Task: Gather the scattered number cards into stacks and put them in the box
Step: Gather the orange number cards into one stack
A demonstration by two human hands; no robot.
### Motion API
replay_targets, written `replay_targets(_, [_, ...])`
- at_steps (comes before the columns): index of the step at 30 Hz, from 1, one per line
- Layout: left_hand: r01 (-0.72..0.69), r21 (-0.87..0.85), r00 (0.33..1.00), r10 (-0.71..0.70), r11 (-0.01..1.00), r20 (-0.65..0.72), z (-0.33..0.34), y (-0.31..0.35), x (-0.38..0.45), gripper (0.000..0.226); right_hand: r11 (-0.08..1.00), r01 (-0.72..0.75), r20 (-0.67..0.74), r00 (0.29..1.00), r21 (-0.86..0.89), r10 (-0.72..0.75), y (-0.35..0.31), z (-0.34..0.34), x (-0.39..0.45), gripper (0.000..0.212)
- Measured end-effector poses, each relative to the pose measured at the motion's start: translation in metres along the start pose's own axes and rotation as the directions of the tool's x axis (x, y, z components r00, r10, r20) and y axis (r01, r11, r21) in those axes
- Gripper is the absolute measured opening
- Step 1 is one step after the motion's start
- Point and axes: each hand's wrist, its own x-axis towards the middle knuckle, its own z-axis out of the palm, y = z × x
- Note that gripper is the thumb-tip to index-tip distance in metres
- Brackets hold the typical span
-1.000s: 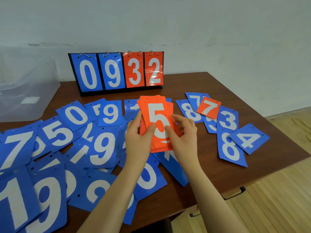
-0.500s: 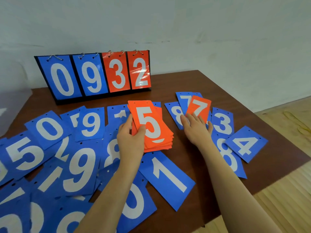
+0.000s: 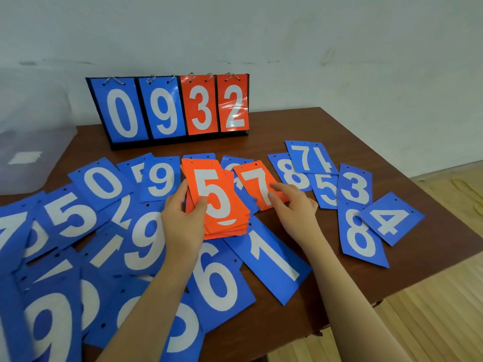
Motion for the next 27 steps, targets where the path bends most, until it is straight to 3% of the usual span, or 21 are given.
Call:
replay_targets(2, [-0.003,0.001,1.000,0.003,1.000,0.011,-0.001,0.000,-0.002,0.048,0.988,-0.125,-0.110,0.987,-0.091,0.115,-0.003,0.005,0.009,0.046])
replay_targets(4, [-0.005,0.004,1.000,0.005,1.000,0.018,0.000,0.000,-0.003,0.048,0.960,-0.242,-0.127,0.966,-0.141,0.224,-0.005,0.011,0.016,0.065])
replay_targets(6, [0.001,0.012,1.000,-0.001,1.000,0.008,0.001,0.002,-0.002,0.048,0.940,-0.265,-0.123,0.962,-0.213,0.243,-0.005,0.017,0.018,0.075])
replay_targets(9, [0.000,-0.001,1.000,0.000,1.000,0.010,0.003,0.004,0.000,0.048,0.935,-0.273,-0.139,0.959,-0.226,0.246,-0.005,0.023,0.021,0.073])
replay_targets(13, [-0.008,0.013,1.000,0.008,1.000,0.009,0.003,0.004,0.001,0.048,0.939,-0.331,-0.117,0.940,-0.091,0.320,-0.010,0.019,0.025,0.065])
replay_targets(16, [-0.005,0.020,1.000,0.005,1.000,0.000,0.000,0.003,0.000,0.048,0.968,-0.228,-0.147,0.959,0.107,0.242,-0.013,0.017,0.017,0.035])
replay_targets(22, [-0.053,0.030,0.998,0.054,0.998,-0.031,-0.011,0.010,-0.010,0.048,0.927,0.052,-0.436,0.891,0.372,0.125,-0.031,0.009,-0.016,0.039])
replay_targets(27, [-0.094,-0.013,0.996,0.094,0.995,-0.002,-0.023,0.020,-0.029,0.047,0.745,0.157,-0.345,0.933,0.649,0.104,-0.065,0.007,-0.056,0.037])
